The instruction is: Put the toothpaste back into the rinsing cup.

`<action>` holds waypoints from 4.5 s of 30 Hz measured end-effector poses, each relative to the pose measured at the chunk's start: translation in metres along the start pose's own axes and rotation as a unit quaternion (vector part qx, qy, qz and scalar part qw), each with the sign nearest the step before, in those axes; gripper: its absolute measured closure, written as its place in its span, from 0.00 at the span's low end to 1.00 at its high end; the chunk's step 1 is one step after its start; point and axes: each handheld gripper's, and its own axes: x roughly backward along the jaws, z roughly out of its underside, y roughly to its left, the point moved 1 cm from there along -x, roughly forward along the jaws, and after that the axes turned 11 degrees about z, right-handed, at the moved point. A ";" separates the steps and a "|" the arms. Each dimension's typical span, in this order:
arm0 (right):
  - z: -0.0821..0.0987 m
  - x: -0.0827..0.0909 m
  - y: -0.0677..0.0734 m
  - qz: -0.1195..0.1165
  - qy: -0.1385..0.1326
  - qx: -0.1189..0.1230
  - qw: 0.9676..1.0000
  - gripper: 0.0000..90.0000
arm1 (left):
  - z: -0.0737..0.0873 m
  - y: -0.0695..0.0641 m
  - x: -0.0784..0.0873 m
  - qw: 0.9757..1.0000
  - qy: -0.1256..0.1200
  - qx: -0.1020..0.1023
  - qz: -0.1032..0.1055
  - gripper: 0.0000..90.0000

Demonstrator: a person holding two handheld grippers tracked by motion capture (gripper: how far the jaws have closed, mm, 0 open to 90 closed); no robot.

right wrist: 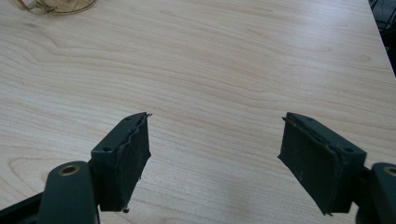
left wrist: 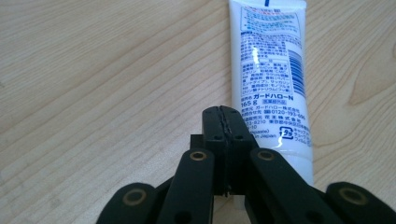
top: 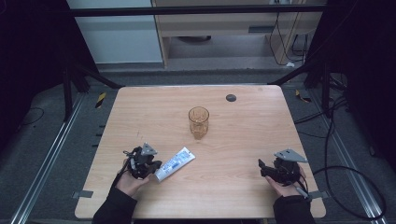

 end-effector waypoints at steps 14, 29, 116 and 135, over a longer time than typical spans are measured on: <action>0.000 -0.001 -0.001 0.001 0.002 -0.002 1.000 0.26 | -0.015 0.002 0.018 1.000 -0.023 -0.008 0.007 0.79; 0.000 -0.001 -0.001 -0.003 0.003 -0.005 1.000 0.25 | -0.042 -0.006 0.026 0.999 -0.009 -0.035 0.021 0.56; 0.001 -0.005 0.000 -0.004 0.016 0.003 1.000 0.25 | -0.068 -0.016 -0.057 0.988 0.141 -0.046 0.036 0.44; 0.001 -0.005 -0.001 -0.004 0.016 0.001 1.000 0.25 | -0.069 -0.016 -0.044 0.991 0.120 -0.025 0.045 0.72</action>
